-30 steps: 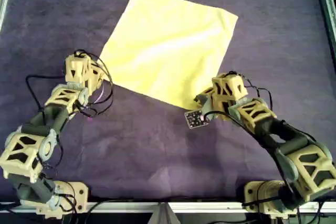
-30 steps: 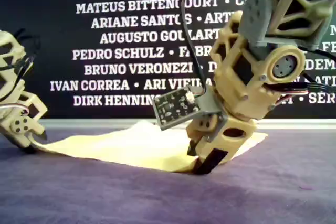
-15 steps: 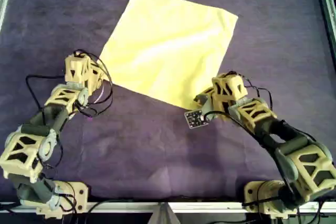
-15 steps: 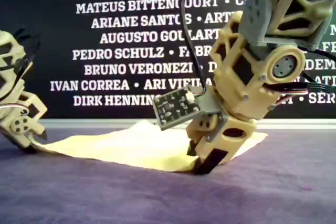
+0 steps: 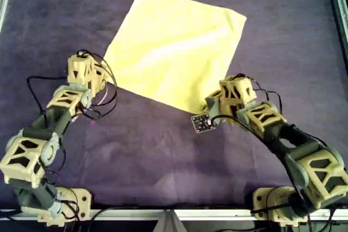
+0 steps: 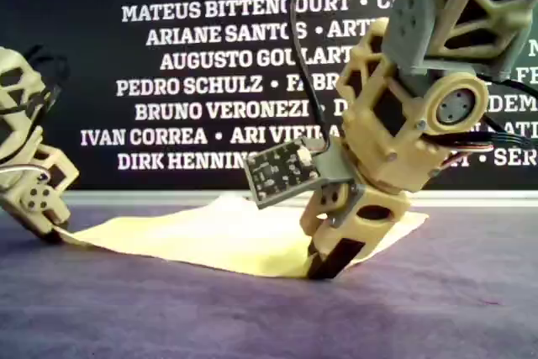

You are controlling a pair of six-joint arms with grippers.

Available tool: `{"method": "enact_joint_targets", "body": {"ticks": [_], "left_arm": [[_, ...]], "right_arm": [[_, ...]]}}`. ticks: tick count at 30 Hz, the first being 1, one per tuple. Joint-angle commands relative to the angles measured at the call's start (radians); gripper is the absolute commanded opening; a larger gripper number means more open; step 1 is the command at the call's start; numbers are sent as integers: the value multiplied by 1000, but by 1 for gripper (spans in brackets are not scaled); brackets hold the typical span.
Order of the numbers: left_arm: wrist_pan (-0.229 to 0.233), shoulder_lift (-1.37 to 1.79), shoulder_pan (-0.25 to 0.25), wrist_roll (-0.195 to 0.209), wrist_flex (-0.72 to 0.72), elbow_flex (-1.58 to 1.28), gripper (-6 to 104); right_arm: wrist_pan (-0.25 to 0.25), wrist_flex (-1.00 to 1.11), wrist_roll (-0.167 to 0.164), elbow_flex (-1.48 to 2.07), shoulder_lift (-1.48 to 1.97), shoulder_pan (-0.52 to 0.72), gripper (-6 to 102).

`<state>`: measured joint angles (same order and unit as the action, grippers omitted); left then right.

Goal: Fold a cloth

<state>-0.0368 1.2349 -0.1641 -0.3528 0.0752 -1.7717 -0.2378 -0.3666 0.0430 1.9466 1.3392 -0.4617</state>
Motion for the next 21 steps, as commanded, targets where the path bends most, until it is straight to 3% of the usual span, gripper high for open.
{"method": "enact_joint_targets", "body": {"ticks": [1, 6, 17, 21], "left_arm": [[-3, 40, -14, 8, 2, 52, 1], [-3, 97, -20, 8, 3, -60, 1], [-5, 537, -202, -6, 3, -483, 1], [-3, 653, -227, -6, 3, -598, 1]], "right_arm": [[-6, -15, 6, -60, 32, 11, -1], [9, -20, 6, -28, 118, 14, -1], [12, -209, -11, 51, 253, 15, -1], [31, -218, -12, 84, 279, 48, -1]]}}
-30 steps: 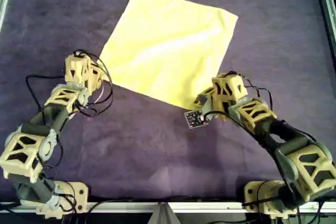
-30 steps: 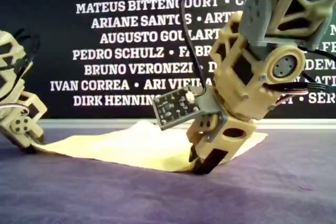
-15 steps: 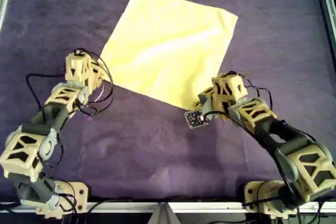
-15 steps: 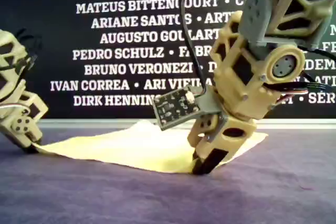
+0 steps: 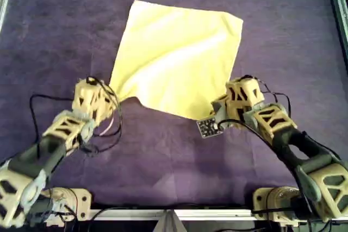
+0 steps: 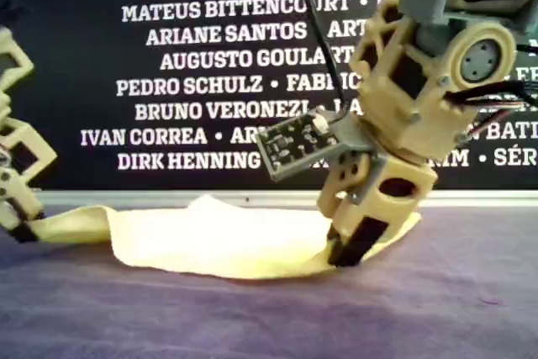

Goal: Fold a cloth

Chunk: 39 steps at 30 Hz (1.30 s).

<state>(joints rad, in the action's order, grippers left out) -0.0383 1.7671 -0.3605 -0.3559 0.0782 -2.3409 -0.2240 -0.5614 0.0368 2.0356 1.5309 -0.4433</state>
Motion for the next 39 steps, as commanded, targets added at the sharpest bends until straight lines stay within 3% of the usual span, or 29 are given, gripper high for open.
{"method": "enact_joint_targets", "body": {"ticks": [1, 6, 12, 23, 34, 39], "left_arm": [[-2, 147, -31, -3, 0, -54, 1], [-2, 265, -32, -3, 0, -176, 1], [-2, 370, -32, 9, 0, -262, 1], [-3, 394, -35, 11, -18, -296, 1], [-3, 345, -32, -2, -26, -43, 2], [-3, 132, -20, -3, -26, 190, 2]], "right_arm": [[29, -23, -8, 6, 100, 44, -1], [87, -23, -11, 100, 198, 144, -1], [89, -23, -72, 195, 311, 164, -1], [91, 14, -60, 158, 314, 172, -1], [91, 376, -72, 120, 282, 233, -1], [91, 548, -72, 40, 155, 265, -1]]}}
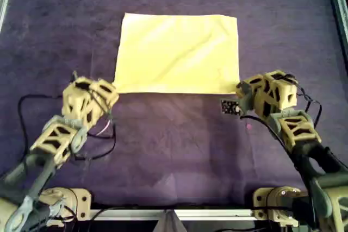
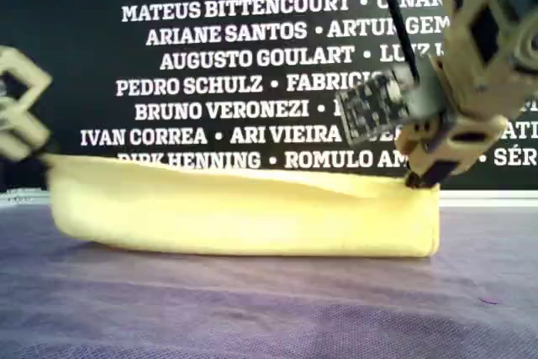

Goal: Fold a cloth

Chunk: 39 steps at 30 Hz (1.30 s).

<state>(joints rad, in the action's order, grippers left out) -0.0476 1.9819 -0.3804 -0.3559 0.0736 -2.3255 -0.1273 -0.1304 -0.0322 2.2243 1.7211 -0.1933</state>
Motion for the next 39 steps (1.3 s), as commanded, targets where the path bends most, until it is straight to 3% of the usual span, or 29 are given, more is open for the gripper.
{"method": "enact_joint_targets", "body": {"ticks": [1, 9, 17, 21, 39], "left_arm": [[6, -149, 0, -3, -21, 230, 2], [6, -673, 17, -5, -21, 730, 2], [8, -1023, 123, -5, -20, 1198, 2], [8, -1140, 144, -5, -20, 1364, 2], [8, -1500, 147, -5, -20, 1898, 3]], "right_arm": [[-6, 147, -3, -178, -75, 17, -1], [-6, 209, -5, -588, -483, 28, -1], [-21, 204, -5, -1040, -818, 104, -1], [-23, 202, -3, -1195, -937, 120, -1], [-25, 219, 12, -1532, -1169, 109, -1]]}}
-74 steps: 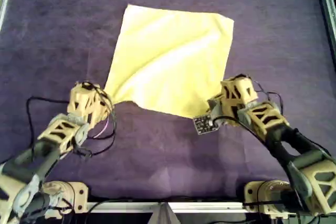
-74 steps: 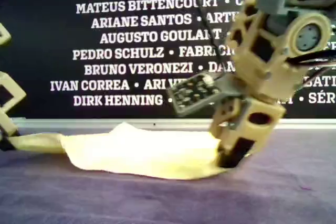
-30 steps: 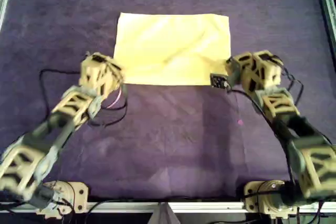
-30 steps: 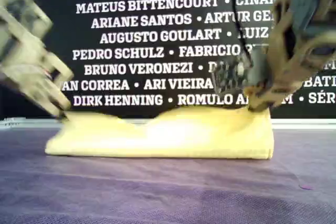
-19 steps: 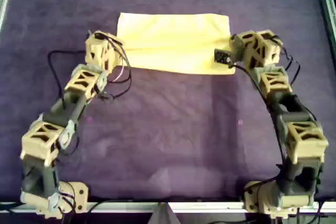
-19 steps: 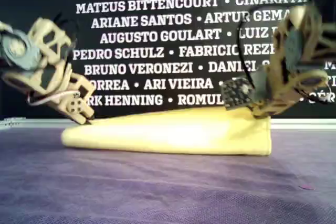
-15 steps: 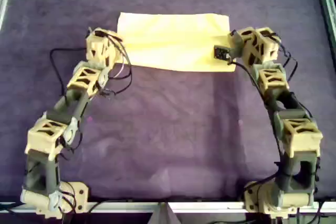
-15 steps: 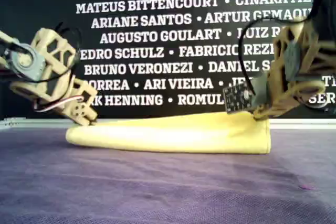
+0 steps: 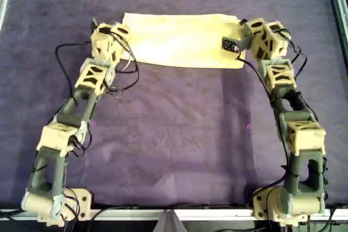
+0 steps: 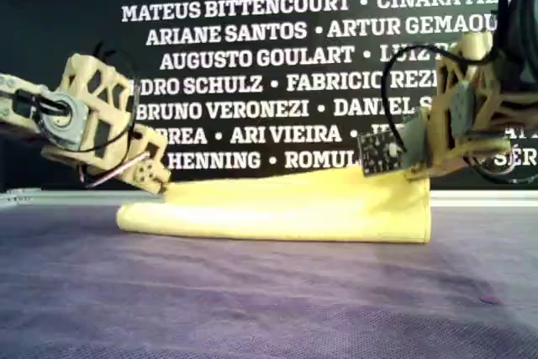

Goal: Fold a cloth

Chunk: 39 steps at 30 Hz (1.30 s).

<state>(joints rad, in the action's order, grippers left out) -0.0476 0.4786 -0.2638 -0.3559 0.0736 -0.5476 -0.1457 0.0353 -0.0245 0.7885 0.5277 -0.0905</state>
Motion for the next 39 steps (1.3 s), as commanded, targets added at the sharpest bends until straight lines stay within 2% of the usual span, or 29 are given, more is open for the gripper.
{"method": "enact_joint_targets", "body": {"ticks": [1, 4, 7, 9, 12, 15, 18, 19, 22, 24, 32, 36, 37, 39], "left_arm": [[8, -12, 31, -5, -20, 140, 3], [8, -52, 31, -5, -20, 187, 3], [8, -75, 31, -5, -20, 216, 6], [8, -81, 31, -5, -20, 219, 15], [28, -83, 29, -5, -20, 216, 34], [28, -81, 31, -5, -20, 219, 49], [28, -80, 32, -5, -20, 219, 58], [28, -78, 32, -5, -20, 219, 59], [26, -77, 31, -5, -20, 219, 61], [8, -80, 31, -5, -20, 219, 61], [8, -74, 31, -6, -20, 219, 63], [8, -61, 31, -6, -14, 219, 75], [25, -61, 29, -6, -11, 219, 80], [28, -60, 29, -8, 6, 219, 87]], "right_arm": [[-6, 54, 5, -109, 9, 5, -1], [-5, 55, 6, -153, -21, 5, 1], [-5, 55, 8, -189, -51, 6, 13], [-5, 55, 8, -204, -60, 5, 27], [-5, 49, 6, -209, -60, 2, 45], [0, 38, 6, -206, -49, 6, 53], [11, 54, 6, -209, -34, 14, 55], [11, 55, -5, -210, -29, 15, 55], [11, 57, -8, -212, -6, 15, 55], [11, 57, -8, -210, 9, 11, 55], [11, 55, -9, -210, 5, 6, 55], [8, 37, -11, -207, 20, 12, 55], [6, 37, -11, -207, 21, 15, 55], [8, 35, -11, -204, 34, 17, 55]]}}
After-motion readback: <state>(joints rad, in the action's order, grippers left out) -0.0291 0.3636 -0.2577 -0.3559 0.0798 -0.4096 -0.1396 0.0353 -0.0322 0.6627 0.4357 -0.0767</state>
